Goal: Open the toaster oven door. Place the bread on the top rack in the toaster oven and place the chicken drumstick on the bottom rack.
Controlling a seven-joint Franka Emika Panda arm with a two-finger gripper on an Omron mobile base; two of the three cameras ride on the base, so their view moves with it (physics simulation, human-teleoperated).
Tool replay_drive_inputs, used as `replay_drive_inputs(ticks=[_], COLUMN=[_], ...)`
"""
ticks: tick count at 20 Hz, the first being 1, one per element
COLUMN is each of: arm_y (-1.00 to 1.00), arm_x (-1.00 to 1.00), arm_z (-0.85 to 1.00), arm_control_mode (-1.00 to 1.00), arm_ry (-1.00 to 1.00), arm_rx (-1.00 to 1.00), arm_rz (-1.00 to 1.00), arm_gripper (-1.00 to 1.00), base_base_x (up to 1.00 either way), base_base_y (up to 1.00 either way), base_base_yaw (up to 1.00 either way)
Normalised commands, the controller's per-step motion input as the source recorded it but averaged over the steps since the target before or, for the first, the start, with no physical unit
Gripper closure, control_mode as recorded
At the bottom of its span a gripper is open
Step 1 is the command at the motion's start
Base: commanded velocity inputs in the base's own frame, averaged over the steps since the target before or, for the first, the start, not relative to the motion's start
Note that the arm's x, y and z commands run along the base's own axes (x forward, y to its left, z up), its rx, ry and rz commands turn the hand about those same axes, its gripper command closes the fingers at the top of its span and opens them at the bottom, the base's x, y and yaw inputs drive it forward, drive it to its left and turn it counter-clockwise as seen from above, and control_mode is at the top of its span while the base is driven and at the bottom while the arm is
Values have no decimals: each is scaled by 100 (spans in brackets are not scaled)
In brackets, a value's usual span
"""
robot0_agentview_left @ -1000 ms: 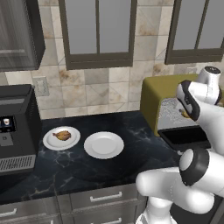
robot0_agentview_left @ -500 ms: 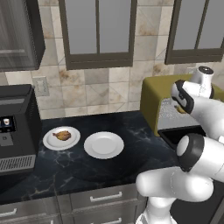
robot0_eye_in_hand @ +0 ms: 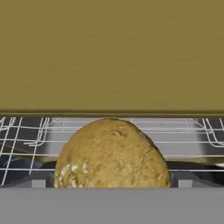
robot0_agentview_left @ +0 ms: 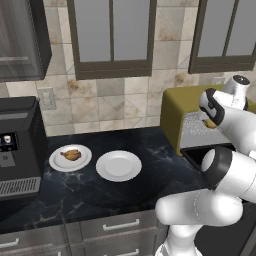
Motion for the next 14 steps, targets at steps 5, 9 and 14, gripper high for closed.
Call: replay_drive_inputs(ticks=[5,9,14], arm_y=[-5,-8,0], arm_x=[0,0,6], arm_z=[0,1,-1], arm_control_mode=[-100,-100,-100], arm_ry=[-14,-10,-10], arm_rx=[0,0,0], arm_rz=[4,4,9], arm_gripper=[-100,-100,-100], base_base_x=[0,0,0], base_base_y=[0,0,0], base_base_yaw=[0,0,0])
